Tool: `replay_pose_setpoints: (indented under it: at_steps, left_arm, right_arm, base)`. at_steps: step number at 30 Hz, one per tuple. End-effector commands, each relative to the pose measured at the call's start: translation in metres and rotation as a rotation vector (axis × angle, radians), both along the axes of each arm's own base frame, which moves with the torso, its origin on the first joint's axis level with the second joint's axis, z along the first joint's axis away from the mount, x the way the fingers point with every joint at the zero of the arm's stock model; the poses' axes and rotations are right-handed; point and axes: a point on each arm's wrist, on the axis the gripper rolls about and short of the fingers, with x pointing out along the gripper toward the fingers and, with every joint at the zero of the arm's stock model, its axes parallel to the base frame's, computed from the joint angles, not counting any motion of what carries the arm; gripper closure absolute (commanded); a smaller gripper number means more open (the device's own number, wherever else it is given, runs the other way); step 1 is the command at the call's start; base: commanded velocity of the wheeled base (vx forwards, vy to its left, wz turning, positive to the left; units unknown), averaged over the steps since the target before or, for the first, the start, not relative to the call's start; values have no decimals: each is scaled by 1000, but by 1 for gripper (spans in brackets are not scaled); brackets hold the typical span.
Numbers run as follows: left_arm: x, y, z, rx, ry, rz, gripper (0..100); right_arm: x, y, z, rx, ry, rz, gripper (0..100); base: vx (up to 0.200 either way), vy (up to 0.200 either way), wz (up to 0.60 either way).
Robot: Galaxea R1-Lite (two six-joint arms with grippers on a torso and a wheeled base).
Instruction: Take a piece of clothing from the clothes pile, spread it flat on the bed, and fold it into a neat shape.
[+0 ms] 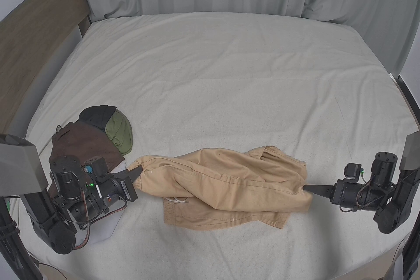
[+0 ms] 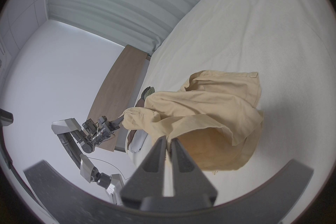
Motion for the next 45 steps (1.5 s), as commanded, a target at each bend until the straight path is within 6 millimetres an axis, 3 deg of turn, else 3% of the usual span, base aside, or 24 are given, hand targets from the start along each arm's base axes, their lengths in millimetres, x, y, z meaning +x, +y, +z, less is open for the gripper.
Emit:
replay_pose_setpoints:
  at_steps: [1,14,27,38,39,45]
  left_arm:
    - [0,0,0,0,-2,-2,100]
    - [0,-1,3,-3,-12,-5,100]
    - [-1,-1,2,-3,-7,-5,100]
    - [-1,-1,2,-3,-7,-5,100]
    - [-1,-1,2,-3,-7,-5,100]
    - [-1,-1,2,-3,-7,-5,100]
  right_arm:
    - [-1,4,0,0,-1,15,0]
    - [10,22,-28,-13,80,72,0]
    - [12,38,-25,-34,45,76,0]
    - [10,37,-20,-33,35,73,0]
    - [9,37,-21,-34,38,73,100]
    - [7,36,-21,-38,44,73,100]
  base:
    - [0,0,0]
    - [0,0,0]
    - [0,0,0]
    - [0,0,0]
    - [0,0,0]
    - [0,0,0]
